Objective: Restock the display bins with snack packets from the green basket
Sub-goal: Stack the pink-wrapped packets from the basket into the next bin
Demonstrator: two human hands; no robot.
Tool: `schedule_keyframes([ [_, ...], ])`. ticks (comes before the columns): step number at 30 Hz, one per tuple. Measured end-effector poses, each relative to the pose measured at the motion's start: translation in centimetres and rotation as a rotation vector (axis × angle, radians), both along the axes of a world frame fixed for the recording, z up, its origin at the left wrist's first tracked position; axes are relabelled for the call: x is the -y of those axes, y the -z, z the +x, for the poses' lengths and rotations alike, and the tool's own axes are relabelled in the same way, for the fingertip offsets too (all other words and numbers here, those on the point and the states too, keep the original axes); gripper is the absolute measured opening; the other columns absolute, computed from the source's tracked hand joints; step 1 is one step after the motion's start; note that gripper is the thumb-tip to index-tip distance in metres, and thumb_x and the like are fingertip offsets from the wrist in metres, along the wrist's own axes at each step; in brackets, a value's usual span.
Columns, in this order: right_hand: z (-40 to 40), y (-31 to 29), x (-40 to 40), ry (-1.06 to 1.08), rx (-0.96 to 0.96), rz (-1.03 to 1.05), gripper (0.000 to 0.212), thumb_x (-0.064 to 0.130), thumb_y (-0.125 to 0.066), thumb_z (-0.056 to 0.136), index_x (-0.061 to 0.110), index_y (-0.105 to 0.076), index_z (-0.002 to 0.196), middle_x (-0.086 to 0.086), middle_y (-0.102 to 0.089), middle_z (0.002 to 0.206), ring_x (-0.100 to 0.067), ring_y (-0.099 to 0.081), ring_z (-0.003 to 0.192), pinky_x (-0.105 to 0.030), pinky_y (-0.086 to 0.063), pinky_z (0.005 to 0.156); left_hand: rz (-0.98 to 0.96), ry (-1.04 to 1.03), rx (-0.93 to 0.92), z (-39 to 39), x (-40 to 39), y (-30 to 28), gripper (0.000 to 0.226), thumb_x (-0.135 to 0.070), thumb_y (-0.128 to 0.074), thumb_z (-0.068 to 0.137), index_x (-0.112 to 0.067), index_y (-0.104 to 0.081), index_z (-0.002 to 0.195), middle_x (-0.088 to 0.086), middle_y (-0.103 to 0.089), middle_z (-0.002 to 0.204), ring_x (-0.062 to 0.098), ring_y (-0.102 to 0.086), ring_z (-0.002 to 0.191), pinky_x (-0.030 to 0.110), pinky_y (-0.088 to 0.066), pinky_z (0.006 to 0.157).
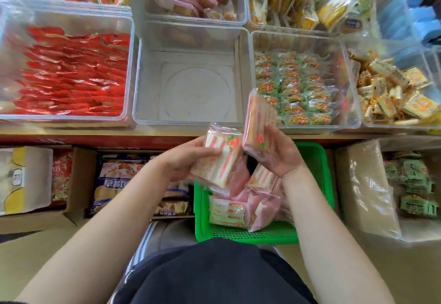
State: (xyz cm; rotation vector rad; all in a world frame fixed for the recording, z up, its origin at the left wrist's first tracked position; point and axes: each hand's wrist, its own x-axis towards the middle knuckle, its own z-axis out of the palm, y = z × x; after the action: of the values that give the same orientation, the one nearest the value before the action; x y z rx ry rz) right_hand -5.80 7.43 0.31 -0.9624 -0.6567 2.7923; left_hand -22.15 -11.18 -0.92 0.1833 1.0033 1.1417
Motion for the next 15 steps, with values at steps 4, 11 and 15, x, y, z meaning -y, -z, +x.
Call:
schedule_keyframes([
  [4, -5.0, -2.0, -0.6, 0.147, 0.074, 0.116, 0.034, 0.028, -0.056, 0.094, 0.012, -0.062, 0.123, -0.014, -0.070, 0.118, -0.033, -0.067, 0.110, -0.049, -0.054, 0.095, 0.000, -0.450, -0.492, -3.7, -2.1, -3.6, 0.033, -0.002, -0.069, 0.086, -0.012, -0.054, 0.114, 0.008, -0.068, 0.103, 0.020, -0.070, 0.087, 0.032, -0.059, 0.067],
  [11, -11.2, -3.0, -1.5, 0.079, 0.349, 0.795, 0.033, 0.013, -0.059, 0.097, 0.022, -0.057, 0.128, 0.000, -0.067, 0.118, -0.022, -0.065, 0.110, -0.049, -0.058, 0.087, -0.139, 0.033, -1.895, -10.6, -3.8, -1.1, 0.046, -0.008, -0.052, 0.080, -0.029, -0.065, 0.119, 0.004, -0.074, 0.105, 0.035, -0.066, 0.097, 0.039, -0.044, 0.086],
  [15, -13.6, -2.7, -1.1, -0.381, 0.462, 1.403, 0.043, 0.012, -0.060, 0.094, 0.032, -0.056, 0.131, 0.010, -0.063, 0.112, -0.014, -0.059, 0.104, -0.042, -0.055, 0.090, -0.373, 0.616, -1.649, -11.1, -4.9, 1.1, 0.035, -0.028, -0.050, 0.096, -0.034, -0.061, 0.128, -0.003, -0.064, 0.129, 0.027, -0.057, 0.118, 0.038, -0.042, 0.103],
])
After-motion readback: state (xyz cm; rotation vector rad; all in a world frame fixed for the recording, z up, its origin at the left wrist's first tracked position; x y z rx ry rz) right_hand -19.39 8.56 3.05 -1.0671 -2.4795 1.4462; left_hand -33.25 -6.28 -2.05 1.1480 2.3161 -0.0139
